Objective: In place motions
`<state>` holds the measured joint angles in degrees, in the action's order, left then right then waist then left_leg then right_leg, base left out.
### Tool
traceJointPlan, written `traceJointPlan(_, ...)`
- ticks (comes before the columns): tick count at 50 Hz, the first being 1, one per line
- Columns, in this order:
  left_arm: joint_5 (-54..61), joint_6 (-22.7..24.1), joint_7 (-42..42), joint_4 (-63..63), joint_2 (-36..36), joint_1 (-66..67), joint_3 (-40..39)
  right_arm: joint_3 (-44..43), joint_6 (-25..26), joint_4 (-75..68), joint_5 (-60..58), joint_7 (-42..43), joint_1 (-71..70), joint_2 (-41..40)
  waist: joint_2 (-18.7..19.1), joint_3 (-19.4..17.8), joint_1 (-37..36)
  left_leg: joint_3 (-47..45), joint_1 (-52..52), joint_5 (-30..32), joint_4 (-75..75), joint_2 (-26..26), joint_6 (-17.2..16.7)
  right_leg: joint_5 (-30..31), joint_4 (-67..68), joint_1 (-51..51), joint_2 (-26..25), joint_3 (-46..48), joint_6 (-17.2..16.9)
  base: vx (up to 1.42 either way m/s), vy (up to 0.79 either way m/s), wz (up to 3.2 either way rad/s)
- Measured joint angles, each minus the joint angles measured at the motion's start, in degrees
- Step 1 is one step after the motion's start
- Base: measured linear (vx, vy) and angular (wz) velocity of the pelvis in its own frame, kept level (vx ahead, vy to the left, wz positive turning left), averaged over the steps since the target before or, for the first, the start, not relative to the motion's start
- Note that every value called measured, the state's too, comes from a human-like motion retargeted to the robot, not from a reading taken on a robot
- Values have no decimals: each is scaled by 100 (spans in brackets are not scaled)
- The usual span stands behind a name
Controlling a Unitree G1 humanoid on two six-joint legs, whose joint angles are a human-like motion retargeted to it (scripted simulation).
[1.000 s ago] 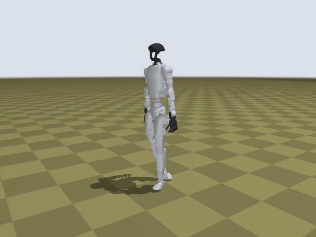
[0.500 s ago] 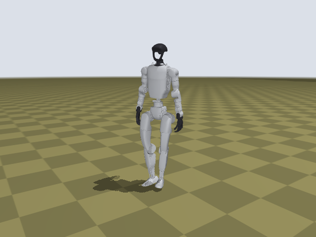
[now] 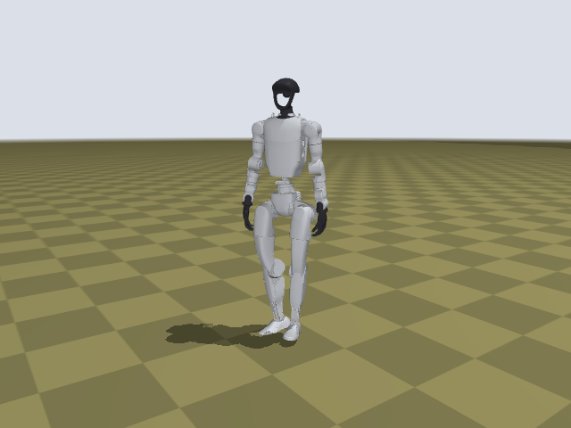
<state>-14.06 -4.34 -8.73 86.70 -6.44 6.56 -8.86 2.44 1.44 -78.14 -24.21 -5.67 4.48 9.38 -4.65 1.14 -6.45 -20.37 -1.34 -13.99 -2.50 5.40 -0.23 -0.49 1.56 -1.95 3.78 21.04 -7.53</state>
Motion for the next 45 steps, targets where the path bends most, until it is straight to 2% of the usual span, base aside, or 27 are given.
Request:
traceJointPlan(21,-26,31,-124,-178,-11,-236,402,-453,154,-823,108,-33,167,113,112,15,109,-6,0,299,-89,-133,-143,-27,-130,-64,-122,-82,171,-1,-6,3)
traceJointPlan(25,-4,-2,-196,-340,58,-48,386,-451,158,-708,51,-71,120,108,132,50,227,-15,-117,326,-422,-257,-339,-47,-82,9,-177,-218,235,-1,-10,-7)
traceJointPlan(28,3,-7,-178,-569,80,70,420,-467,103,-456,68,-107,113,88,112,3,364,103,-310,421,-967,-334,-660,-35,-50,43,-152,-249,236,-4,-11,0)
traceJointPlan(33,49,7,-90,-849,79,111,567,-423,26,-55,41,-180,116,108,61,-96,365,36,-604,1153,-1918,-519,-1030,65,-8,120,-81,-459,225,-2,-7,-42)
traceJointPlan(36,136,18,-65,-927,127,77,562,-384,18,28,15,-129,56,121,28,-147,385,466,-761,1355,-2246,-430,-925,143,35,193,-10,-630,207,-4,-1,-78)
traceJointPlan(40,198,53,-50,-1009,185,72,543,-350,10,70,20,-166,20,129,36,-200,164,1792,-754,1070,-1912,-37,-790,265,108,314,-46,-1191,197,1,4,-165)
traceJointPlan(43,190,62,-30,-1012,209,47,575,-377,8,65,15,-159,14,142,89,-204,-26,2925,-669,1010,-1421,259,-484,364,158,443,-152,-1720,168,4,7,-192)
traceJointPlan(45,204,55,-40,-990,225,4,615,-416,18,43,4,-159,7,160,99,-167,-20,3056,-661,879,-1259,269,-473,450,167,571,-169,-1992,116,-1,6,-146)
